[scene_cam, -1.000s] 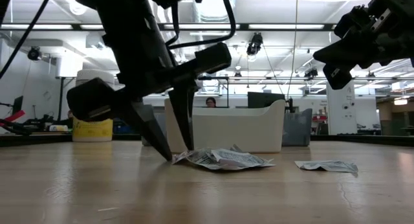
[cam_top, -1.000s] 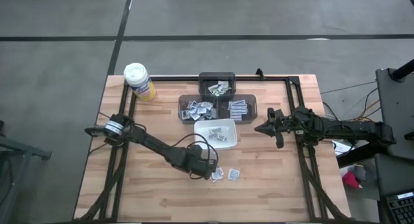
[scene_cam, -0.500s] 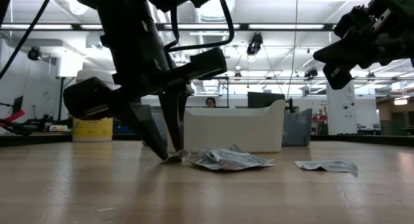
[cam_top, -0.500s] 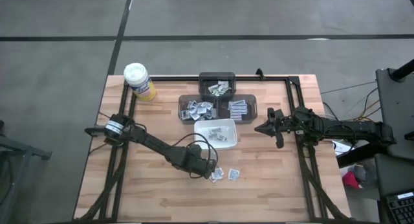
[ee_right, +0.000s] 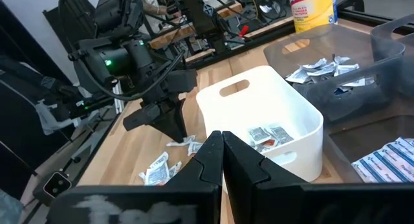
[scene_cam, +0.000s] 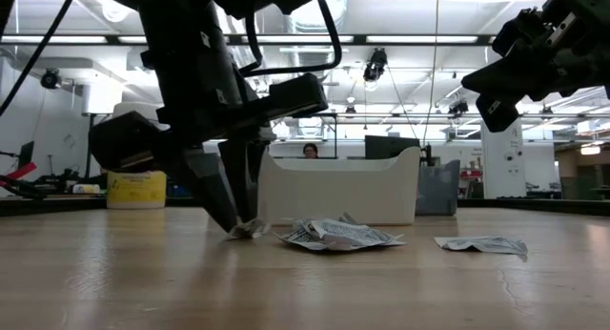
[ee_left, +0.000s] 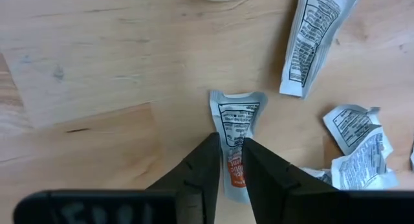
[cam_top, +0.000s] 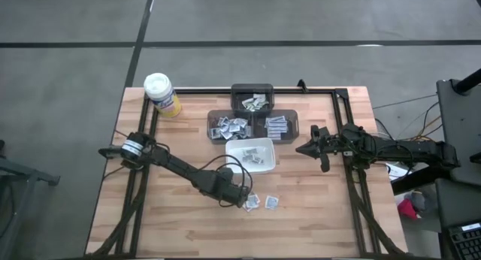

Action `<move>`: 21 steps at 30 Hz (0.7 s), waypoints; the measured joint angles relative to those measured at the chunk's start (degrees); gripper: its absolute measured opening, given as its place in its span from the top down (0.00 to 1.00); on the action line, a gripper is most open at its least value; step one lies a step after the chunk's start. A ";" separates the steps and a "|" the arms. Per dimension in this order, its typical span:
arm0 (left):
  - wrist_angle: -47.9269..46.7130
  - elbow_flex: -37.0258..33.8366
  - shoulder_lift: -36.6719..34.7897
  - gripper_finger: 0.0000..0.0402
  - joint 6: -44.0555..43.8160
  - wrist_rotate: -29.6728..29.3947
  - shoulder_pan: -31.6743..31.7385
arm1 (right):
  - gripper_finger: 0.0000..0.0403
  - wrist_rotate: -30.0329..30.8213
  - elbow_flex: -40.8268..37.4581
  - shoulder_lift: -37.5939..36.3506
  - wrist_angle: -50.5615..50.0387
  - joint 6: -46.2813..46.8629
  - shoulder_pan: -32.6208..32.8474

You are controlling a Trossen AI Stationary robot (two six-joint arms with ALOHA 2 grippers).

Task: Pick & Place First Aid Supplies
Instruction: Put the ointment pack into the white bin

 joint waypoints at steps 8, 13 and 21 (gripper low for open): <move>-3.07 1.92 0.02 0.80 2.19 0.55 -0.02 | 0.98 0.00 0.00 0.00 0.00 -0.19 0.00; -7.71 4.26 0.06 0.86 4.40 0.46 -0.11 | 0.98 0.00 0.00 0.00 0.00 -0.24 0.00; -7.80 5.01 0.06 0.98 6.00 0.36 -0.07 | 0.98 0.00 0.00 0.00 0.00 -0.24 0.00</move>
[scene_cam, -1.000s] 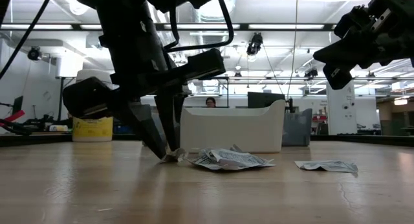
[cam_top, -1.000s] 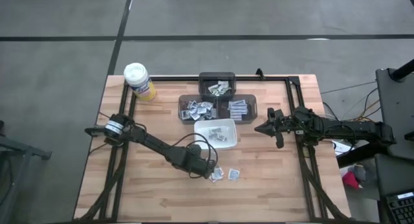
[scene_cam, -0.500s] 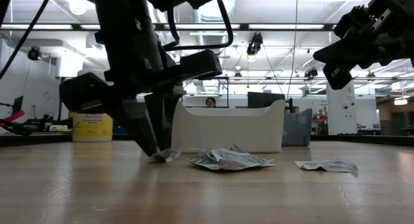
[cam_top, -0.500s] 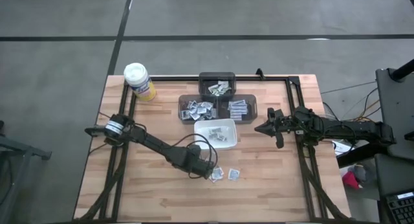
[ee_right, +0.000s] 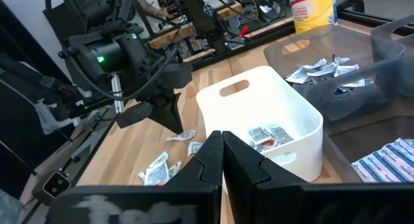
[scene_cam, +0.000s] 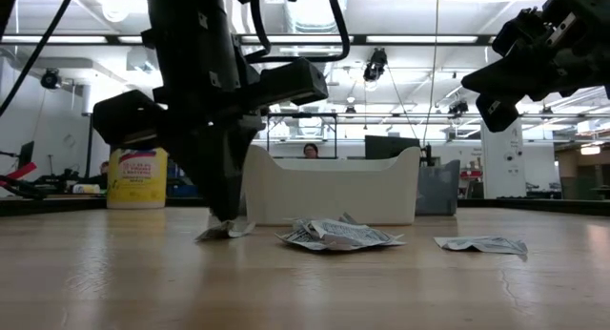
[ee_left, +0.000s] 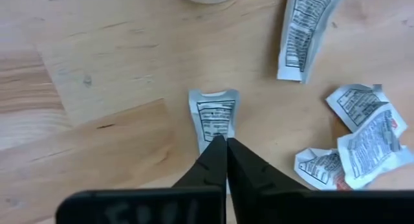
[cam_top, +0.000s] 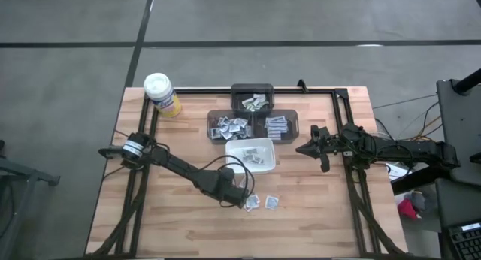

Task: Pick & Place First Aid Supplies
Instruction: Put the ointment pack into the white bin

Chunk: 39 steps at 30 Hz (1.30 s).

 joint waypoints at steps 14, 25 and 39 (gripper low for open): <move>0.29 -0.05 -0.02 0.97 -0.22 0.28 -0.08 | 0.98 0.00 0.00 -0.02 0.00 0.00 0.00; 0.57 -0.05 -0.04 0.88 -1.46 1.68 -0.17 | 0.98 0.00 0.00 -0.02 0.00 -2.36 -0.01; 2.38 -0.07 1.80 0.80 -1.50 3.03 -0.14 | 0.98 0.00 0.00 -0.02 0.00 -2.38 -0.02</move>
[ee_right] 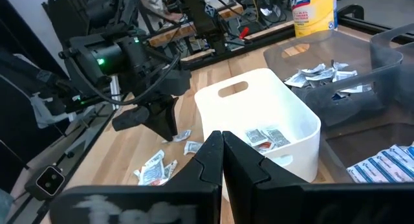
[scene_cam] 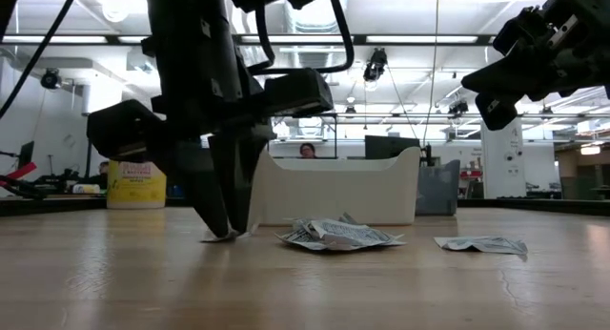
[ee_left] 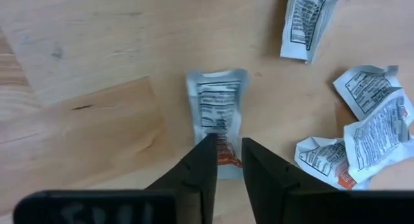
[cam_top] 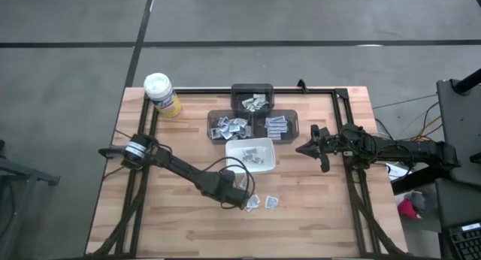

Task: Pick & Place First Aid Supplies
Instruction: Put the ointment pack into the white bin

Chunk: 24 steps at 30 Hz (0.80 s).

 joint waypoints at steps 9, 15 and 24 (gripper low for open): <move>0.20 0.09 0.80 0.92 -0.26 0.03 0.00 | 0.98 0.00 0.00 0.00 0.00 -0.01 0.00; 0.25 0.11 0.77 0.99 1.33 0.02 0.00 | 0.98 0.00 0.00 0.00 0.00 -0.01 0.00; 0.28 -0.09 -6.34 1.00 15.85 -0.97 -0.45 | 0.98 0.00 0.00 0.02 0.00 -0.01 0.01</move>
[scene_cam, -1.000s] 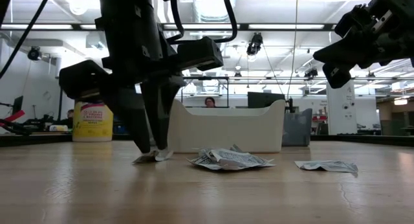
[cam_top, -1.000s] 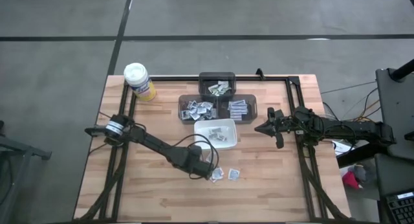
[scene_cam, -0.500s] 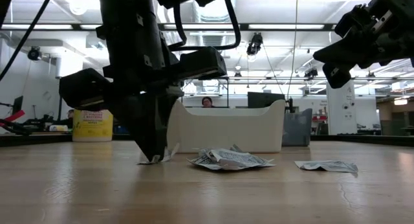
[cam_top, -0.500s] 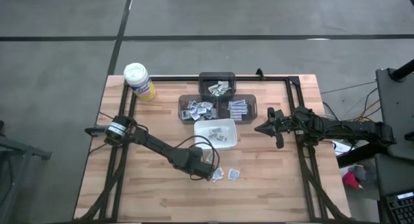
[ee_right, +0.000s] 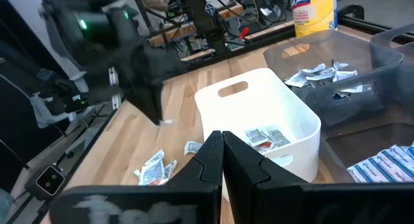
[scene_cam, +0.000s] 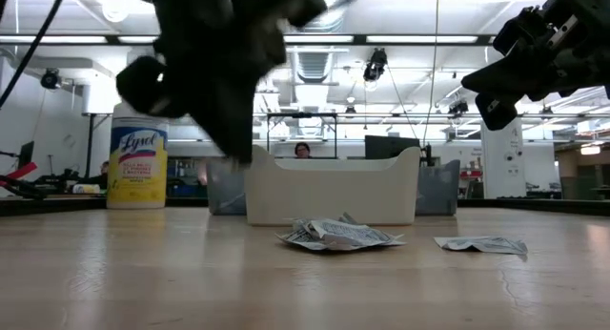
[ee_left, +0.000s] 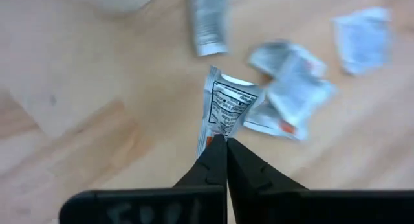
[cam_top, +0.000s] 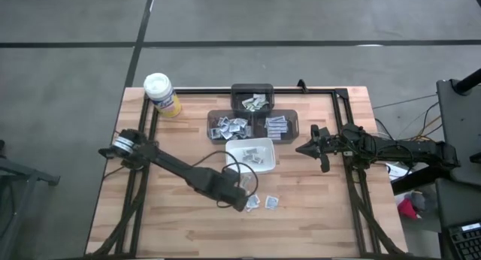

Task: Pick & Place First Aid Supplies
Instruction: Put the ointment pack into the white bin

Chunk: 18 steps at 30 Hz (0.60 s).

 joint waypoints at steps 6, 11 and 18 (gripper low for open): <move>2.16 0.03 -7.94 1.00 18.80 -8.46 -1.57 | 0.98 0.02 0.00 -0.02 -0.02 -0.01 -0.01; 4.94 0.18 -13.27 1.00 36.12 -26.06 -1.75 | 0.98 0.02 -0.02 -0.01 -0.02 -0.18 -0.01; -4.51 3.22 -15.00 1.00 43.89 -25.12 7.15 | 0.98 0.01 -0.02 -0.01 -0.02 -0.23 -0.01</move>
